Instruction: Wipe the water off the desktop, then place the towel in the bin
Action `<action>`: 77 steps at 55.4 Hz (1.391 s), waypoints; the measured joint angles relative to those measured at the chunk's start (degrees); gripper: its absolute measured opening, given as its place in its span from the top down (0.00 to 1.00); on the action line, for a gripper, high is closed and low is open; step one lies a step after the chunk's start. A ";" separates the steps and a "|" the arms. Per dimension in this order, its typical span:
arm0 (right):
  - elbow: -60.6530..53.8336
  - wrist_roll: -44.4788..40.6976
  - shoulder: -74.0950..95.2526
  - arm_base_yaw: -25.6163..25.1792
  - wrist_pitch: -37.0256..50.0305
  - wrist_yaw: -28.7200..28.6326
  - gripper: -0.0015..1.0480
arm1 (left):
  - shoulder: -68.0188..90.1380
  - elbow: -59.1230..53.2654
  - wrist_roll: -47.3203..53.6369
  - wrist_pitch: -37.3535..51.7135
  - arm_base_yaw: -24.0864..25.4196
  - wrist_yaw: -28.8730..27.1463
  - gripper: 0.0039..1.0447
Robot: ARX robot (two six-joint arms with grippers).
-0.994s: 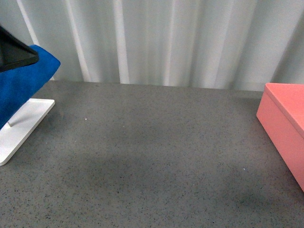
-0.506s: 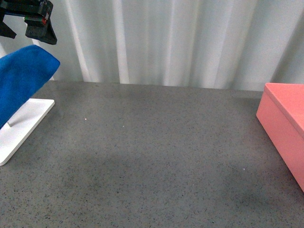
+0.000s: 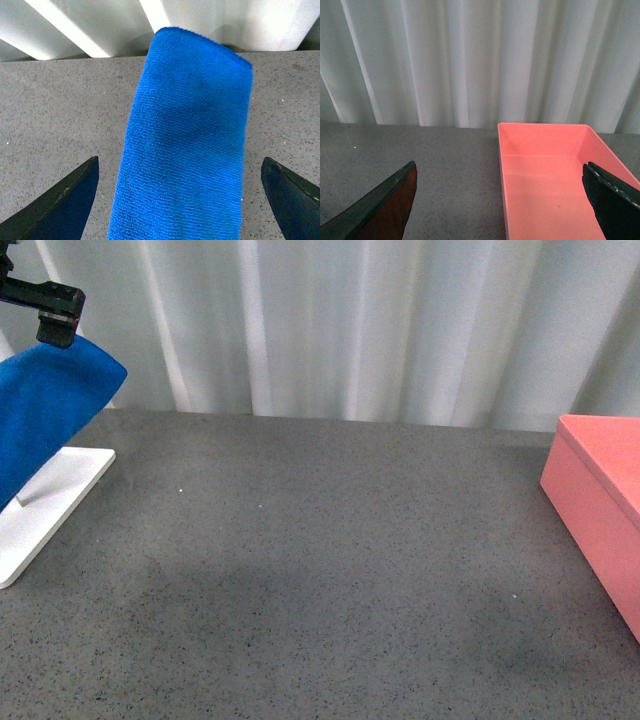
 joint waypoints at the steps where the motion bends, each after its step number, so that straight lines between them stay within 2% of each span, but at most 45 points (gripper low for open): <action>1: 0.00 0.00 0.00 0.00 0.00 0.00 0.07 | 0.09 0.04 -0.11 0.00 0.02 -0.07 0.06; 42: 0.00 0.00 0.00 0.00 0.00 0.00 0.07 | 5.51 -0.79 1.88 2.99 0.42 -1.49 0.06; 66: 0.00 0.00 0.00 0.00 0.00 0.00 0.07 | 5.60 -2.64 2.05 4.63 0.24 -0.24 0.74; 71: 0.00 0.00 0.00 0.00 0.00 0.00 0.07 | 4.55 -4.39 2.82 5.99 0.26 -0.15 0.93; 73: 0.00 0.00 0.00 0.00 0.00 0.00 0.07 | 3.93 -4.83 2.99 6.05 0.33 0.09 0.96; 77: 0.00 0.00 0.00 0.00 0.00 0.00 0.07 | 2.34 -5.88 4.13 6.73 0.68 0.59 0.97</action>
